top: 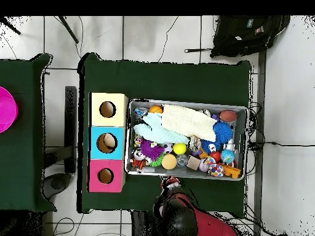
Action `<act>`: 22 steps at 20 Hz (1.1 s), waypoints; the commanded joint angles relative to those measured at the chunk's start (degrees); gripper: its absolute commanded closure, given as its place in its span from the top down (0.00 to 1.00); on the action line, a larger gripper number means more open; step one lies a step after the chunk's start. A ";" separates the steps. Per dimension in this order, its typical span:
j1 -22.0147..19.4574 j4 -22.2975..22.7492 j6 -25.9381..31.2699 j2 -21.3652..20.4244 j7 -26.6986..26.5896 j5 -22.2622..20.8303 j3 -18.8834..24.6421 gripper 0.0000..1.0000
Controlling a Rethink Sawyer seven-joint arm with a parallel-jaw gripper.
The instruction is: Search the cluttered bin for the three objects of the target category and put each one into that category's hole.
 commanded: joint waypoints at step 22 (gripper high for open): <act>25.38 -11.93 7.38 5.40 10.57 14.22 -5.79 0.00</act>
